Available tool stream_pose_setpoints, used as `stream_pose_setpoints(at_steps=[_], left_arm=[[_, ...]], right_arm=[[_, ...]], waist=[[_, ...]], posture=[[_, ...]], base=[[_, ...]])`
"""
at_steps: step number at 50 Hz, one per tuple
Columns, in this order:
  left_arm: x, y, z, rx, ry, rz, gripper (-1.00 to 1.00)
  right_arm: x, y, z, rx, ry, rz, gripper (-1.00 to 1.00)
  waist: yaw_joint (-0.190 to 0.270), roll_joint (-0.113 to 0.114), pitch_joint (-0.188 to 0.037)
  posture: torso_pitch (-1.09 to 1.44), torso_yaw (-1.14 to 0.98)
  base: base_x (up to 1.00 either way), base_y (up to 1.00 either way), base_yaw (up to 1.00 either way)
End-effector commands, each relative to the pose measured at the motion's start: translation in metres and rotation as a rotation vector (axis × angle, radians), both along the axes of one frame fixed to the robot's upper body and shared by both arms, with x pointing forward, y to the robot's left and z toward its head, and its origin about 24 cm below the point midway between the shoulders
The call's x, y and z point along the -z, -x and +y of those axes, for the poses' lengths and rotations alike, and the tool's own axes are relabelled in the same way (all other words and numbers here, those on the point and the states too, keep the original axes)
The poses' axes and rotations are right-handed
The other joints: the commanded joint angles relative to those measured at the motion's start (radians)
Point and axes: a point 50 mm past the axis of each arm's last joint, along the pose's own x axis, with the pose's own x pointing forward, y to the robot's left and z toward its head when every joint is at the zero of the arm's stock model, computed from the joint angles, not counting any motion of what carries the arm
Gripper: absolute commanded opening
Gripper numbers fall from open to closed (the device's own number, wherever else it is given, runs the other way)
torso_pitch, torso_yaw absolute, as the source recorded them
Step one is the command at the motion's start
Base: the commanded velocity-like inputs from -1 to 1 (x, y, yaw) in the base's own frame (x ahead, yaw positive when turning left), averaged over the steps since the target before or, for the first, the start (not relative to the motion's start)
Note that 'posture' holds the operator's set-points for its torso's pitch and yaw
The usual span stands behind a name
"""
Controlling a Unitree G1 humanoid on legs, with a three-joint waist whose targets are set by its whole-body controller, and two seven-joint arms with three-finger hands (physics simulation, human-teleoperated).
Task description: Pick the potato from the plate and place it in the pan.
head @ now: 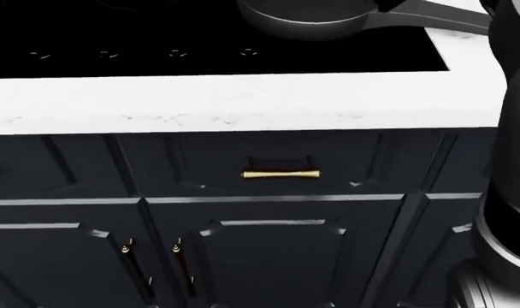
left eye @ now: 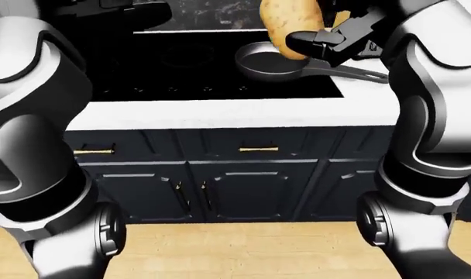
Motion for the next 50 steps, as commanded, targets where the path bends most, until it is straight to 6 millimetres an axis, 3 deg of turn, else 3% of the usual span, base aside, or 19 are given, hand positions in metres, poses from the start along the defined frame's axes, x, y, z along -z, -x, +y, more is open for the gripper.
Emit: stream_pose_setpoints(at_steps=[1, 6, 7, 11, 13, 15, 16, 17, 22, 26, 27, 29, 32, 36, 37, 40, 41, 44, 50], left_arm=[[-0.0152, 0.0087, -0.001, 0.004, -0.001, -0.084, 1.0], [-0.015, 0.0085, -0.0009, 0.005, -0.001, -0.085, 1.0], [-0.0152, 0.0086, -0.0008, 0.004, -0.001, -0.085, 1.0], [-0.015, 0.0089, -0.0009, 0.004, 0.0, -0.084, 1.0], [-0.0152, 0.0088, -0.0007, 0.004, 0.0, -0.085, 1.0], [-0.0147, 0.0083, -0.0007, 0.005, 0.0, -0.084, 1.0], [-0.0147, 0.0082, -0.0006, 0.005, 0.0, -0.084, 1.0], [-0.0151, 0.0084, -0.0003, 0.004, 0.001, -0.085, 1.0], [-0.0159, 0.0097, -0.0008, 0.004, 0.002, -0.086, 1.0], [-0.0158, 0.0093, -0.0005, 0.005, 0.003, -0.086, 1.0], [-0.0157, 0.0092, -0.0005, 0.005, 0.003, -0.086, 1.0], [-0.0159, 0.0092, -0.0003, 0.005, 0.003, -0.086, 1.0], [-0.016, 0.0092, -0.0005, 0.005, 0.003, -0.086, 1.0], [-0.0156, 0.0089, -0.0005, 0.005, 0.003, -0.085, 1.0], [-0.0155, 0.0088, -0.0007, 0.006, 0.002, -0.085, 1.0], [-0.0157, 0.009, -0.0006, 0.005, 0.003, -0.086, 1.0], [-0.0154, 0.0088, -0.0005, 0.005, 0.003, -0.085, 1.0], [-0.0157, 0.0091, -0.001, 0.006, 0.003, -0.085, 1.0], [-0.0157, 0.0089, -0.0006, 0.006, 0.003, -0.085, 1.0]], right_arm=[[-0.0148, 0.0085, -0.0021, 0.012, -0.003, -0.082, -1.0], [-0.0143, 0.0077, -0.0019, 0.016, 0.0, -0.075, -1.0], [-0.0142, 0.0076, -0.0015, 0.014, 0.003, -0.073, -1.0], [-0.0138, 0.0076, -0.0006, 0.012, 0.007, -0.075, -1.0], [-0.014, 0.0075, -0.0016, 0.014, 0.001, -0.077, -1.0], [-0.0153, 0.0092, -0.0016, 0.014, -0.004, -0.083, -1.0], [-0.0154, 0.0092, -0.0016, 0.016, -0.004, -0.083, -1.0], [-0.016, 0.0099, -0.001, 0.013, 0.0, -0.091, -1.0], [-0.0171, 0.0111, -0.0012, 0.014, 0.001, -0.097, -1.0], [-0.0169, 0.0103, -0.0026, 0.022, -0.002, -0.092, -1.0], [-0.0169, 0.0102, -0.0024, 0.022, -0.001, -0.092, -1.0], [-0.0167, 0.0096, -0.0024, 0.026, 0.001, -0.093, -1.0], [-0.0168, 0.0095, -0.0024, 0.027, 0.0, -0.096, -1.0], [-0.0167, 0.0094, -0.0019, 0.022, -0.003, -0.096, -1.0], [-0.0163, 0.0092, -0.0016, 0.022, -0.002, -0.094, -1.0], [-0.017, 0.0103, -0.0004, 0.017, 0.0, -0.097, -1.0], [-0.0172, 0.0105, -0.0003, 0.016, 0.001, -0.098, -1.0], [-0.018, 0.0117, -0.0002, 0.014, 0.0, -0.104, -1.0], [-0.0186, 0.0118, -0.0013, 0.013, -0.012, -0.105, -1.0]], waist=[[-0.002, 0.004, -0.032], [0.007, -0.006, -0.037], [0.01, -0.001, -0.064], [0.02, -0.012, -0.015], [0.025, -0.024, -0.017], [0.032, -0.057, -0.014], [0.033, -0.067, -0.048], [0.033, -0.043, -0.043], [0.023, -0.039, -0.029], [0.006, 0.004, -0.018], [0.011, 0.001, -0.042], [0.014, -0.003, -0.05], [0.022, -0.002, -0.016], [0.023, 0.008, 0.006], [0.016, 0.009, -0.014], [0.016, -0.055, -0.023], [0.017, -0.029, -0.016], [0.009, -0.015, -0.03], [0.001, 0.001, -0.03]], posture=[[0.0, 0.0], [0.0, 0.0], [0.0, 0.0], [0.0, 0.0], [0.0, 0.0], [0.0, 0.0], [0.0, 0.0], [0.0, 0.0], [0.0, 0.0], [0.0, 0.0], [0.0, 0.0], [0.0, 0.0], [0.0, 0.0], [0.0, 0.0], [0.0, 0.0], [0.0, 0.0], [0.0, 0.0], [0.0, 0.0], [0.0, 0.0]], base=[[0.0, 0.0, 0.0], [0.01, 0.0, 0.0], [0.13, 0.0, 0.0], [0.38, 0.0, 0.0], [0.5, 0.0, 0.0], [0.14, 0.0, 0.0], [0.0, 0.0, 0.0], [0.0, 0.0, 0.0], [0.0, 0.0, 0.0], [0.0, 0.0, 0.0], [0.05, 0.0, 0.0], [0.2, 0.0, 0.0], [0.45, 0.0, 0.0], [0.33, 0.0, 0.0], [0.0, 0.0, 0.0], [0.0, 0.0, 0.0], [0.0, 0.0, 0.0], [0.0, 0.0, 0.0], [0.0, 0.0, 0.0]])
